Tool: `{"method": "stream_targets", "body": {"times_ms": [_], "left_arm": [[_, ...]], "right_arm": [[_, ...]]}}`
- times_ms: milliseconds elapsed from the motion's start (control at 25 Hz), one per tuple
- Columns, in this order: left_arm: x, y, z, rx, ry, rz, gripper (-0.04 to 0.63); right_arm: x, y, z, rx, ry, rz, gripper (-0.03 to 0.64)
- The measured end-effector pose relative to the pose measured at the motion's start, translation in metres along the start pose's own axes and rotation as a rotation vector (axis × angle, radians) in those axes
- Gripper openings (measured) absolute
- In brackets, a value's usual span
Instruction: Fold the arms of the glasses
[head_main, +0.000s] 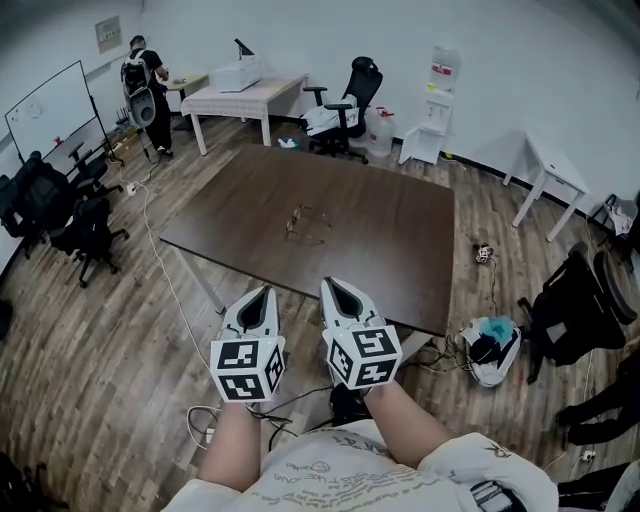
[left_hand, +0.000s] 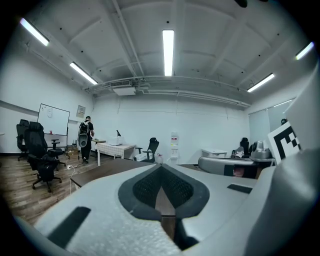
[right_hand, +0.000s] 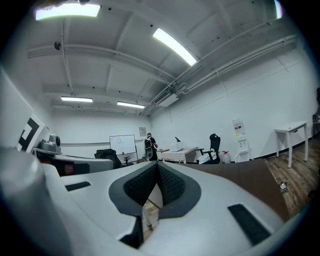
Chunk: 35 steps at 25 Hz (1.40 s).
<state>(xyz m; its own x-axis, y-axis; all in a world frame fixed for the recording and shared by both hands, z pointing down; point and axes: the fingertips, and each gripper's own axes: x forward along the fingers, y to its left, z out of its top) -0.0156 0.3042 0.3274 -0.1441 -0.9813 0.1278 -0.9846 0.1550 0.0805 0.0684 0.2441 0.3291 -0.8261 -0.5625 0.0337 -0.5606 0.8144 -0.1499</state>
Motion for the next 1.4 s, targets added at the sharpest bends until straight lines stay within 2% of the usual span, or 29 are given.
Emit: {"method": "stream_targets", "body": {"times_ms": [280, 600, 920, 1200, 1400], "left_arm": [[0.038, 0.02, -0.002, 0.047, 0.004, 0.04, 0.012], [0.118, 0.046, -0.002, 0.057, 0.027, 0.059, 0.013], [0.211, 0.062, 0.0, 0.027, 0.068, 0.052, 0.012], [0.294, 0.072, -0.013, 0.012, 0.146, 0.055, 0.014], [0.348, 0.081, -0.031, 0.025, 0.235, 0.057, 0.014]], "right_arm": [[0.042, -0.019, -0.005, 0.026, -0.009, 0.015, 0.014], [0.119, -0.061, -0.009, 0.06, 0.007, 0.039, 0.013], [0.194, -0.116, -0.002, 0.054, 0.035, 0.043, 0.014], [0.251, -0.177, -0.011, 0.062, 0.087, 0.031, 0.014], [0.29, -0.213, -0.023, 0.067, 0.144, 0.045, 0.014]]}}
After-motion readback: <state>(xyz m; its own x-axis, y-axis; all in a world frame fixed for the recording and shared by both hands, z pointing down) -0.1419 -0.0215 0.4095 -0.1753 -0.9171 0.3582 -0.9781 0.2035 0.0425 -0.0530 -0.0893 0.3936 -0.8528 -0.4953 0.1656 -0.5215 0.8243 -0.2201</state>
